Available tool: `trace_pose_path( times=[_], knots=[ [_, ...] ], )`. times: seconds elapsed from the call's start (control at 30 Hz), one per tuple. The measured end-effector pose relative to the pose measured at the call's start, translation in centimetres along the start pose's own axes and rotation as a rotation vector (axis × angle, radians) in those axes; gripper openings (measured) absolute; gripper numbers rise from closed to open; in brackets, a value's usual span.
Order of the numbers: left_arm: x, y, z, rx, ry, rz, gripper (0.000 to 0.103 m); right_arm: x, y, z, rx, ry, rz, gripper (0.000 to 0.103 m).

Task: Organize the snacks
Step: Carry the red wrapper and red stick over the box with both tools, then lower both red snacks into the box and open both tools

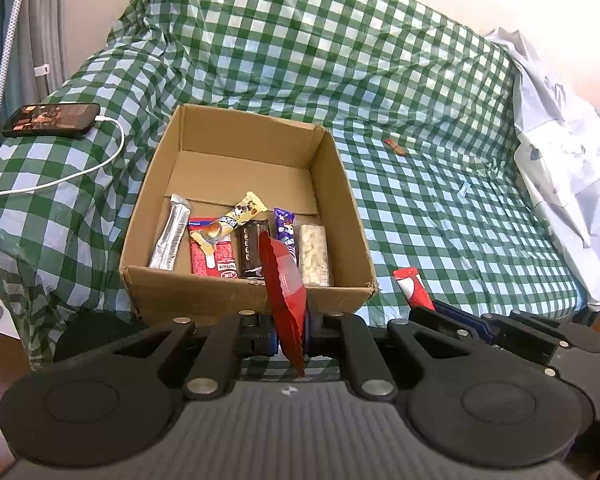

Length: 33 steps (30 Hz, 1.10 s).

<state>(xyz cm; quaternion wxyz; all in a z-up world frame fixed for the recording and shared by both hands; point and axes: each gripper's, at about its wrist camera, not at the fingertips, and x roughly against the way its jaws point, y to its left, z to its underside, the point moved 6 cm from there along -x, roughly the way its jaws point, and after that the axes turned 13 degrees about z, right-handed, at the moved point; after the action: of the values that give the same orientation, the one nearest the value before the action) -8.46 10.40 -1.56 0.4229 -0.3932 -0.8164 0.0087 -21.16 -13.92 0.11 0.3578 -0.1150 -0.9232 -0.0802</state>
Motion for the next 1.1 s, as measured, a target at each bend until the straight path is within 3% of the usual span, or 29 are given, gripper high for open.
trace_pose_path(
  times=[1.1],
  knots=[
    [0.13, 0.33, -0.03, 0.012, -0.007, 0.001, 0.012, -0.49, 0.60, 0.26, 0.016, 0.009, 0.001, 0.012]
  ],
)
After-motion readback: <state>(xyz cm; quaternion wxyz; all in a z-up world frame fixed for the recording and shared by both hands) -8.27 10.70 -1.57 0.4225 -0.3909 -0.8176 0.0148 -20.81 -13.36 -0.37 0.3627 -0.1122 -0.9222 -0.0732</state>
